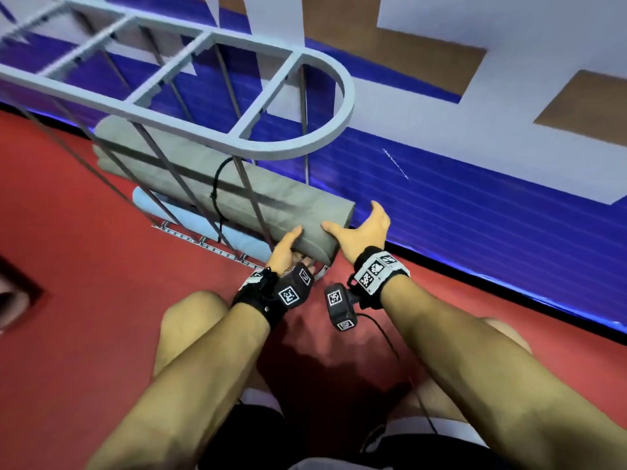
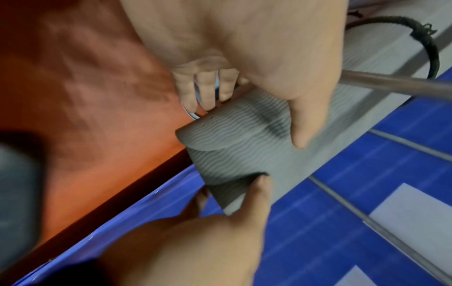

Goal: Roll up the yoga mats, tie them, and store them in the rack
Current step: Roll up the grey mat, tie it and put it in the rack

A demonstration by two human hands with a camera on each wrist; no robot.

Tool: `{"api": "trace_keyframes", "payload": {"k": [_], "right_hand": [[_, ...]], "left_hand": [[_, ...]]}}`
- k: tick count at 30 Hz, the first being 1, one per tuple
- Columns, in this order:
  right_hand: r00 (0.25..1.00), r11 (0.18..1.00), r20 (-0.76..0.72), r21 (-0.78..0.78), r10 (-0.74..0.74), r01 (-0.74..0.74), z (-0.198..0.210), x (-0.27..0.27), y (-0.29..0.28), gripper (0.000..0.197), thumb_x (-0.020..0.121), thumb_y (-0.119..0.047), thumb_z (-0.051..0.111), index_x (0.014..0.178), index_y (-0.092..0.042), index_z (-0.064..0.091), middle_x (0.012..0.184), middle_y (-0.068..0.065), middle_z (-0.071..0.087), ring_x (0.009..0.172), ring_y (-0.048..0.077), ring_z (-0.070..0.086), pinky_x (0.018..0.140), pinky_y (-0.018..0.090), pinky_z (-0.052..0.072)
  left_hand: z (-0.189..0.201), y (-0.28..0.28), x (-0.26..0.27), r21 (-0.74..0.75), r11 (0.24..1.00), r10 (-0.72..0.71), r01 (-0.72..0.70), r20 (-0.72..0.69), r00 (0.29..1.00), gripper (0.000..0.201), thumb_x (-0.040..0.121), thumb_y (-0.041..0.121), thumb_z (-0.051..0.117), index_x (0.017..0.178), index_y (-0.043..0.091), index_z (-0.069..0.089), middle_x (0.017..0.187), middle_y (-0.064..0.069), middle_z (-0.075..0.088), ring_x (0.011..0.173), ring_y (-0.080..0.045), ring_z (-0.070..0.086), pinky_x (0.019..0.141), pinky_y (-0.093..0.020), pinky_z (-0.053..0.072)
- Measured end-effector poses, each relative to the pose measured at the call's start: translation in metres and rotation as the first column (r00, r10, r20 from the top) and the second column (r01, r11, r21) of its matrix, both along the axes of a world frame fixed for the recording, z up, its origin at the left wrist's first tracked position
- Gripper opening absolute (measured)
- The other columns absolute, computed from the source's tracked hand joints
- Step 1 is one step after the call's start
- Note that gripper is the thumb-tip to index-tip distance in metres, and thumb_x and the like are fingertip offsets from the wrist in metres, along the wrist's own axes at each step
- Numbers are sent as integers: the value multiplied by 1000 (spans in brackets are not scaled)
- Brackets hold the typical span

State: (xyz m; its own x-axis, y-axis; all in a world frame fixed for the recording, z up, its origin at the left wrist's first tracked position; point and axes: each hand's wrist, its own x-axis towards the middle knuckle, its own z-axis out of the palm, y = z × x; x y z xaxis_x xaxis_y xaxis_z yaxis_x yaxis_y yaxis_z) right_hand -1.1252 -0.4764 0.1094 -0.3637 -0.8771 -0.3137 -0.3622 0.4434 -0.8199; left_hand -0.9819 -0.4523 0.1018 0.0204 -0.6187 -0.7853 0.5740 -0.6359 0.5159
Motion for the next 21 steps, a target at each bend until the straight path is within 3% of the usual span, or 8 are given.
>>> {"api": "trace_keyframes", "payload": {"k": [4, 6, 9, 11, 14, 16, 19, 21], "right_hand": [[913, 969, 408, 226, 0, -100, -5, -3, 2, 33, 88, -46, 75, 100, -18, 64, 120, 11, 65, 99, 25, 66, 87, 38, 53], [827, 976, 563, 185, -10, -113, -8, 7, 2, 20, 98, -35, 66, 100, -15, 68, 117, 17, 71, 103, 34, 70, 86, 50, 58], [827, 987, 560, 103, 45, -124, -11, 16, -8, 18, 97, -30, 67, 92, -12, 72, 110, 21, 73, 105, 41, 70, 90, 63, 55], [822, 990, 568, 90, 39, -109, -7, 25, -17, 20, 94, -30, 71, 86, -12, 73, 102, 19, 74, 97, 38, 71, 88, 62, 56], [841, 991, 542, 107, 11, -82, -13, 47, -30, 31, 82, -41, 78, 75, -11, 73, 105, 21, 73, 92, 42, 72, 73, 56, 61], [850, 989, 527, 120, 10, -86, -17, 59, -37, 32, 85, -42, 76, 80, -10, 71, 122, 19, 66, 93, 40, 71, 61, 46, 60], [852, 982, 521, 136, 42, -132, -21, 64, -42, 34, 91, -43, 71, 96, -9, 67, 125, 15, 63, 92, 29, 70, 53, 37, 59], [869, 973, 484, 134, 100, -186, -19, 61, -40, 34, 93, -46, 69, 85, -13, 63, 111, 12, 65, 84, 22, 66, 50, 29, 56]], "left_hand": [[-5, 2, -2, 24, 994, -107, 108, -28, 994, 53, 84, 43, 76, 115, 0, 67, 98, -16, 72, 92, -33, 70, 85, -41, 59], [-8, 1, -3, 20, 997, -78, 79, -70, 994, 57, 86, 42, 73, 124, 0, 64, 106, -17, 73, 101, -35, 70, 86, -44, 59], [-19, 2, 0, -33, 999, -18, 15, -101, 995, 76, 74, 43, 81, 139, 10, 57, 109, -12, 74, 83, -25, 73, 69, -39, 62], [-21, 6, 3, -74, 997, 23, -30, -103, 994, 66, 74, 42, 81, 131, 16, 62, 117, -9, 71, 82, -20, 68, 89, -43, 57], [-22, 4, 16, -70, 991, 102, -111, -129, 986, 25, 88, 33, 72, 102, 12, 70, 91, -10, 69, 81, -28, 64, 108, -54, 44], [-21, 0, 29, -32, 994, 103, -108, -129, 986, 30, 90, 32, 71, 111, 12, 68, 105, -13, 65, 92, -33, 63, 111, -55, 42], [-21, -3, 46, -7, 997, 77, -78, -84, 993, 32, 94, 36, 65, 116, 14, 60, 114, -10, 62, 100, -29, 62, 98, -47, 49], [-22, -3, 48, -5, 998, 56, -57, -64, 996, 30, 96, 37, 61, 118, 17, 58, 109, -8, 63, 91, -24, 65, 84, -41, 51]]}}
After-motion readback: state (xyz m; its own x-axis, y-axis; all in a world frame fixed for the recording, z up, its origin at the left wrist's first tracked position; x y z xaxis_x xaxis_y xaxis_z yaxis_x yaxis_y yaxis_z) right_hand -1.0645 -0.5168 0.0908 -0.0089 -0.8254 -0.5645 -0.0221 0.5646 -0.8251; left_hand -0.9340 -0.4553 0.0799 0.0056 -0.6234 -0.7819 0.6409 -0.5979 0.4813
